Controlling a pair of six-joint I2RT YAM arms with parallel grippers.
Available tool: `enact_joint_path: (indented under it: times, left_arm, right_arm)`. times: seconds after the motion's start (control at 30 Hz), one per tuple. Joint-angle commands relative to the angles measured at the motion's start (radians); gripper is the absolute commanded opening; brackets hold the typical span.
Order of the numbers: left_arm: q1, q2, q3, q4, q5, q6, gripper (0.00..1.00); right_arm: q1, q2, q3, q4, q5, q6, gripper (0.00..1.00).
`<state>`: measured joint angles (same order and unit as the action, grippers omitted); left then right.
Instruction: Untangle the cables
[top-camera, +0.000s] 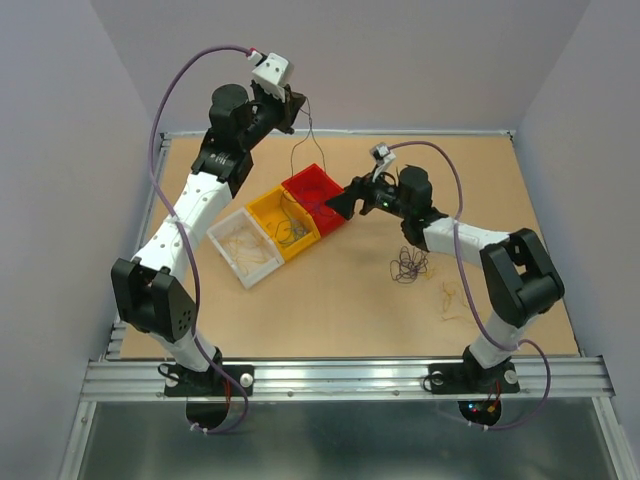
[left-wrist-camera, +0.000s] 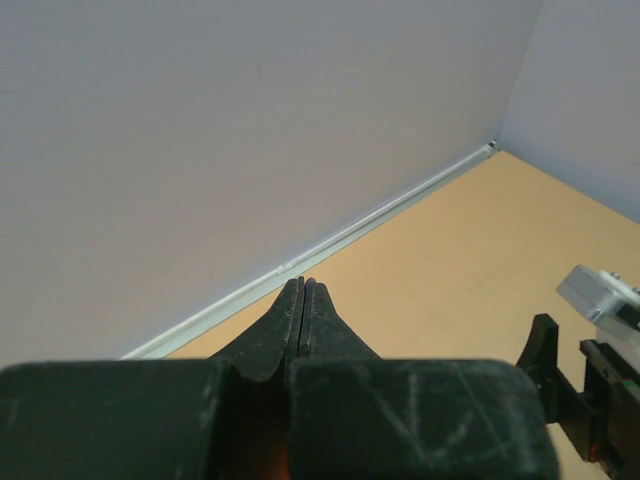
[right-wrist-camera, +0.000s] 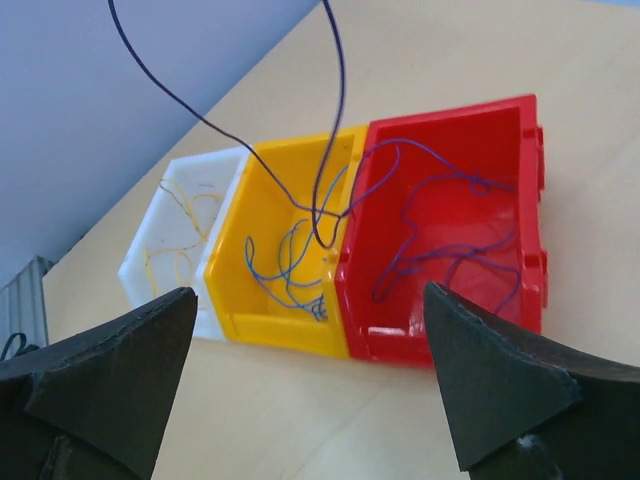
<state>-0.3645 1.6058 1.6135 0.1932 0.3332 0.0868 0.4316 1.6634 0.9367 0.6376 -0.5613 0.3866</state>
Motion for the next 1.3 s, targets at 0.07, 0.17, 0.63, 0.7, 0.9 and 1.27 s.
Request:
enact_joint_path:
  times: [0.07, 0.17, 0.63, 0.7, 0.9, 1.27]
  left_arm:
    - [-0.001, -0.081, -0.020, 0.057, 0.027, -0.024, 0.00]
    - [-0.001, -0.096, -0.035, 0.064, 0.020, -0.024, 0.00]
    - [0.001, -0.096, -0.033, 0.060, 0.012, -0.044, 0.00]
    - [-0.001, -0.095, -0.033, 0.058, 0.012, -0.044, 0.00]
    - [0.001, -0.095, -0.038, 0.057, 0.018, -0.051, 0.00]
    - [0.010, -0.089, -0.053, 0.052, 0.024, -0.062, 0.00]
  right_arm:
    - [0.087, 0.105, 0.191, 0.059, 0.064, -0.084, 1.00]
    - [0.122, 0.147, 0.241, 0.065, 0.138, -0.093, 1.00]
    - [0.341, 0.269, 0.339, 0.145, 0.515, -0.242, 1.00]
    - [0.357, 0.285, 0.356, 0.148, 0.599, -0.242, 1.00]
    - [0.369, 0.354, 0.441, 0.148, 0.860, -0.213, 0.99]
    - [0.366, 0.414, 0.530, 0.136, 0.860, -0.275, 0.00]
